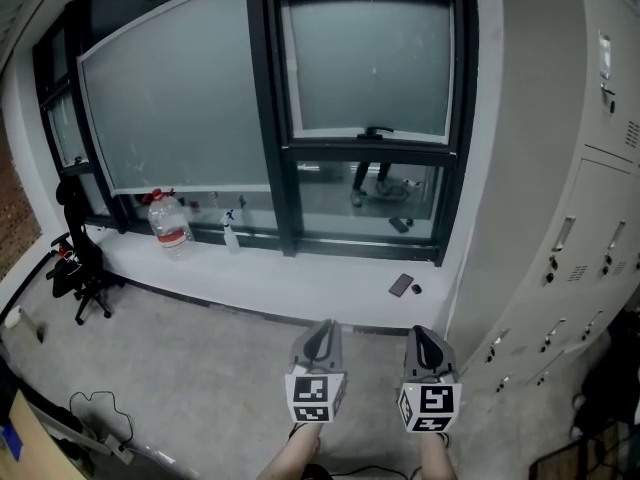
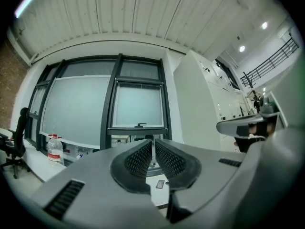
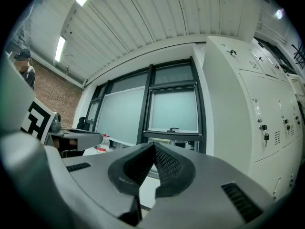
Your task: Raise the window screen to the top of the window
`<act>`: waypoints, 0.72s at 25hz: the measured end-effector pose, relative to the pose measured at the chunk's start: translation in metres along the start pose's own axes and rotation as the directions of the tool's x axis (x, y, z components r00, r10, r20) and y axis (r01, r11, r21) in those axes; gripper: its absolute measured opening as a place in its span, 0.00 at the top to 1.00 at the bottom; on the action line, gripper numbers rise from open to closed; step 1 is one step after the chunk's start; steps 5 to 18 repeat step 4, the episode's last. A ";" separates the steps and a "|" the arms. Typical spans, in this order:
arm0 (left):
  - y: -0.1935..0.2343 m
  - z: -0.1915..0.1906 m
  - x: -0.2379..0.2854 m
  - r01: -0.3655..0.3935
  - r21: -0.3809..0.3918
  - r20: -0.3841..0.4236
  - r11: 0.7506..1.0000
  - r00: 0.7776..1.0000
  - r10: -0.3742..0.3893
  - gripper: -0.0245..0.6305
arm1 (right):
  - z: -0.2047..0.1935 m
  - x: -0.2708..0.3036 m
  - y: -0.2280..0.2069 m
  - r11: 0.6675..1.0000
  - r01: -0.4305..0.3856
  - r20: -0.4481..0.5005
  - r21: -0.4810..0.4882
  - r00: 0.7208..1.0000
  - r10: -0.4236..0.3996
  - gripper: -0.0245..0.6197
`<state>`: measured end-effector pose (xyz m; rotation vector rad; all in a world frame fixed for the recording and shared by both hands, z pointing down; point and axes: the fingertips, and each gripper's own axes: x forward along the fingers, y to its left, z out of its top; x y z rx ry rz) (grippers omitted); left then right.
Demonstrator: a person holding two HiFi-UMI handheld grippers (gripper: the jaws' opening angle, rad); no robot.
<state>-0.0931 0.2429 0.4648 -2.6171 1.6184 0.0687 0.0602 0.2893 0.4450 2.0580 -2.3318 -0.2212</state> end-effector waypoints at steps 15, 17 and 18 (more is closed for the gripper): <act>-0.005 -0.002 -0.003 0.007 -0.002 -0.004 1.000 1.000 -0.007 0.92 | -0.003 -0.008 -0.002 1.000 0.006 -0.004 0.008 1.000 -0.006 0.95; -0.005 -0.002 -0.003 0.007 -0.002 -0.004 1.000 1.000 -0.007 0.92 | -0.003 -0.008 -0.002 1.000 0.006 -0.004 0.008 1.000 -0.006 0.95; -0.005 -0.002 -0.003 0.007 -0.002 -0.004 1.000 1.000 -0.007 0.92 | -0.003 -0.008 -0.002 1.000 0.006 -0.004 0.008 1.000 -0.006 0.95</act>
